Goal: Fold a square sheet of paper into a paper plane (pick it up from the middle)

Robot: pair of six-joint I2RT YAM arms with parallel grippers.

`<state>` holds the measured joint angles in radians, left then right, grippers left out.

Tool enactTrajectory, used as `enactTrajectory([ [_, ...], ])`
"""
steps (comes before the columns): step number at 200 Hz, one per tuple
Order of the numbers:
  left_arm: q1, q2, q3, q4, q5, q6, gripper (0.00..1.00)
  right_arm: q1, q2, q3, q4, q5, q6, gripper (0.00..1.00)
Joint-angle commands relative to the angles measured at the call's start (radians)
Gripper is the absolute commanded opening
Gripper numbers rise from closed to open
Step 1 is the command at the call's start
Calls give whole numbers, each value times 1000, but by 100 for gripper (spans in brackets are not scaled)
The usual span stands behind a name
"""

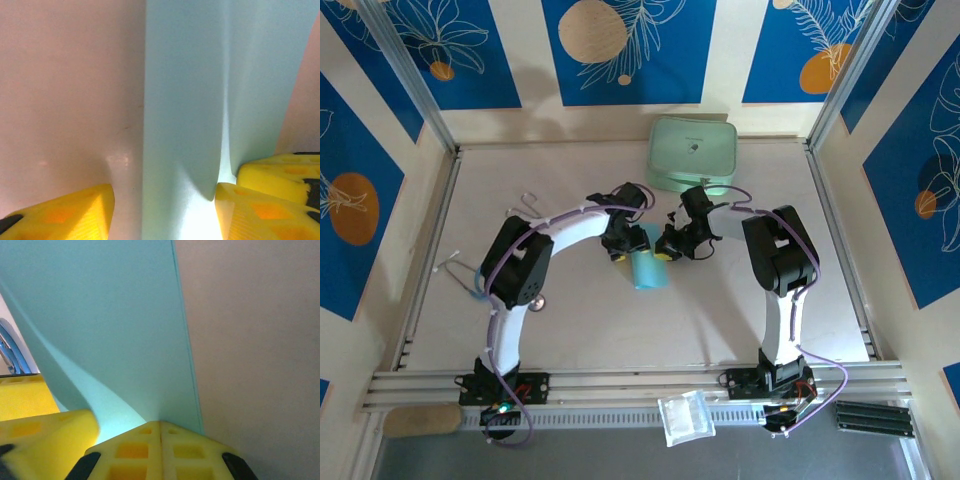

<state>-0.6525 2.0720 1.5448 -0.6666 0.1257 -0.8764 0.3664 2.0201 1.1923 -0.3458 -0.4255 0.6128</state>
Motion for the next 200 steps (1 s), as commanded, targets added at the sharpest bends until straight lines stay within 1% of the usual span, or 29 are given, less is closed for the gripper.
enactTrajectory([
  [1, 8, -95, 10, -5, -27, 22, 54, -1, 72, -17, -89, 151, -13, 5],
  [17, 7, -116, -23, 82, 47, 14, 50, -2, 76, -15, -90, 154, -11, 5],
  [31, 7, -128, -60, 167, 108, 4, 44, -2, 79, -14, -93, 153, -9, 5],
  [44, 7, -124, -80, 218, 142, -1, 38, 0, 80, -13, -94, 157, -8, 5],
  [62, 5, -99, -87, 235, 177, -6, 30, 0, 81, -11, -99, 160, -8, 5],
  [71, 5, -82, -90, 244, 199, -8, 25, -1, 84, -10, -101, 161, -7, 5],
  [89, 5, -57, -95, 247, 227, -11, 19, -1, 85, -7, -106, 164, -8, 5],
  [157, 11, -7, -154, 207, 204, 77, 10, -1, 98, 12, -150, 196, -11, 4],
  [183, 27, -8, -204, 237, 200, 110, 10, -1, 109, 26, -182, 228, -14, 4],
  [200, 40, -22, -253, 281, 210, 105, 10, 2, 111, 36, -206, 249, -25, 4],
])
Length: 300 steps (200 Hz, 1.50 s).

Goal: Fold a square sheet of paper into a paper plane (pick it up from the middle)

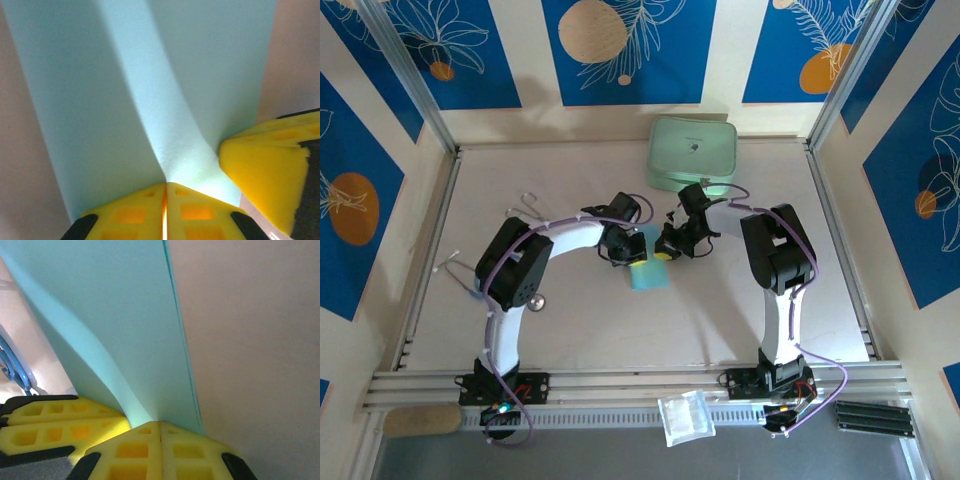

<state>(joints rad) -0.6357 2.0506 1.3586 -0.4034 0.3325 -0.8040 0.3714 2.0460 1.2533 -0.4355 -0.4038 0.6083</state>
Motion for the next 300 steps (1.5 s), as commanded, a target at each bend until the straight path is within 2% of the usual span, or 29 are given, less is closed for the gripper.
enactTrajectory([
  [1, 24, -3, -70, 21, 4, 32, 9, -2, 85, -26, -117, 230, -20, 4],
  [71, 62, -72, -213, 99, -24, 68, 9, 3, 100, -4, -166, 302, -41, 3],
  [119, 88, -182, -259, 114, 14, 85, 11, 5, 103, 10, -178, 315, -48, 3],
  [153, 82, -221, -261, 249, 96, 2, 12, 9, 103, 15, -175, 308, -48, 3],
  [180, 66, -169, -241, 320, 141, -69, 12, 9, 105, 15, -175, 303, -43, 3],
  [220, 30, -113, -243, 301, 147, -77, 12, 10, 109, 13, -174, 299, -39, 3],
  [251, 18, -116, -286, 240, 133, -31, 11, 9, 115, 13, -174, 299, -39, 3],
  [300, 19, -220, -411, 98, 45, 64, 9, 7, 119, 8, -172, 306, -29, 2],
])
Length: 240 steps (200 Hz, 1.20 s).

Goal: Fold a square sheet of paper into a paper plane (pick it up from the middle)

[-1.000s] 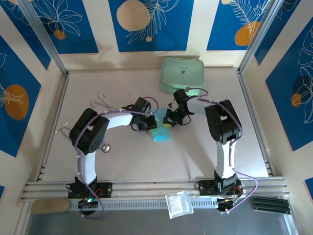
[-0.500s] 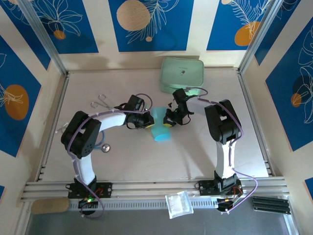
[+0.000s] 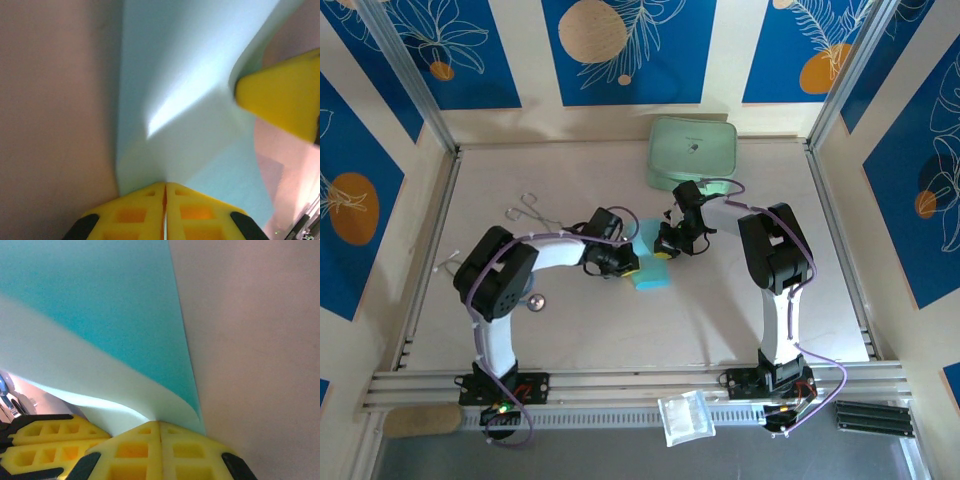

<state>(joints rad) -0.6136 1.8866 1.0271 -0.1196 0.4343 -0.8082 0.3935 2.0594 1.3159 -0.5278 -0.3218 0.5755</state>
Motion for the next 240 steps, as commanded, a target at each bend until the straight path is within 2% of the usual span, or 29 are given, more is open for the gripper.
enactTrajectory([
  [1, -2, -58, -82, -186, -57, 68, 9, -15, 105, -56, -80, 223, 4, 2],
  [26, -6, -124, -89, -166, -43, 52, 9, -17, 105, -60, -78, 225, 3, 2],
  [53, -23, -162, -25, -82, -29, 9, 10, -20, 104, -60, -79, 225, 3, 2],
  [82, -47, -98, 47, -23, -28, -22, 10, -21, 104, -60, -77, 224, 6, 2],
  [125, -74, 12, 88, -23, -14, -37, 9, -22, 102, -64, -71, 218, 9, 2],
  [174, -78, 17, -24, -17, -24, -27, 8, -21, 111, -69, -63, 213, 11, 2],
  [240, -128, -85, -247, 8, -50, -73, 7, -30, 122, -66, -72, 233, 22, 2],
])
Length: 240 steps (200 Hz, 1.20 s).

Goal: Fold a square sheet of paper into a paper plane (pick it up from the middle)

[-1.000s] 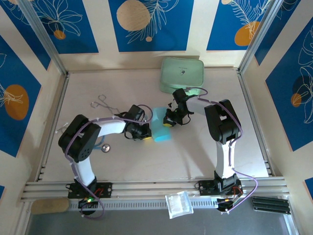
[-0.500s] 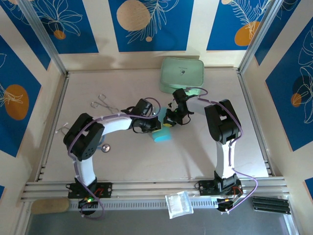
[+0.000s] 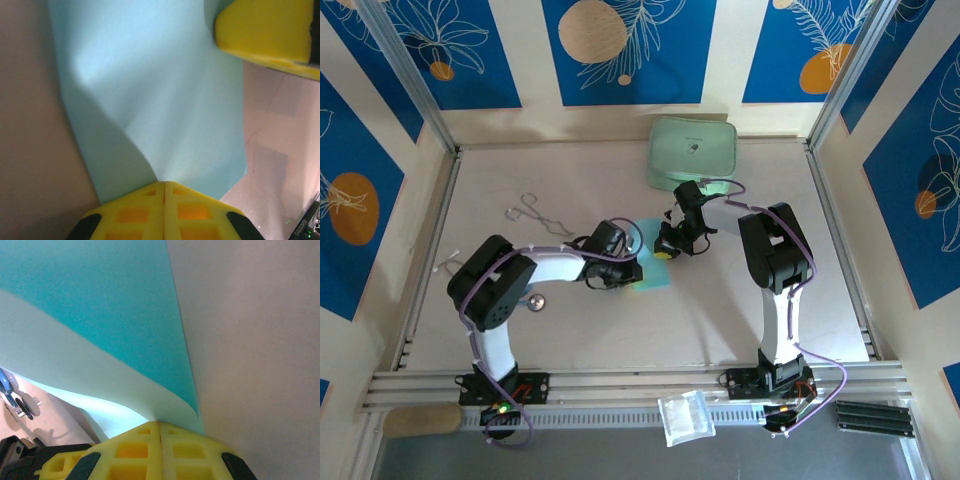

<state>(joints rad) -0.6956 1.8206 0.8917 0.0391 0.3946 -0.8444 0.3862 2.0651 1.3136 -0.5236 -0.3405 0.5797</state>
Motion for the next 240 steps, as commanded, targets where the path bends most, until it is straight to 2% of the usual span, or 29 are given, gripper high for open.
enactTrajectory([
  [1, -48, -22, -114, -151, -10, -38, 7, -23, 116, -64, -77, 251, 18, 2],
  [33, -67, -105, -124, -190, -20, -46, 7, -24, 115, -64, -78, 255, 16, 2],
  [85, -17, -170, 95, -232, -47, 6, 8, -24, 113, -60, -88, 259, 9, 2],
  [123, 54, -43, 222, -178, -56, 14, 8, -23, 115, -52, -90, 252, 1, 2],
  [166, 89, 124, 354, -152, -55, 33, 7, -23, 112, -45, -102, 255, -13, 2],
  [240, 123, 209, 267, -101, -81, 24, 8, -24, 121, -36, -120, 275, -24, 2],
])
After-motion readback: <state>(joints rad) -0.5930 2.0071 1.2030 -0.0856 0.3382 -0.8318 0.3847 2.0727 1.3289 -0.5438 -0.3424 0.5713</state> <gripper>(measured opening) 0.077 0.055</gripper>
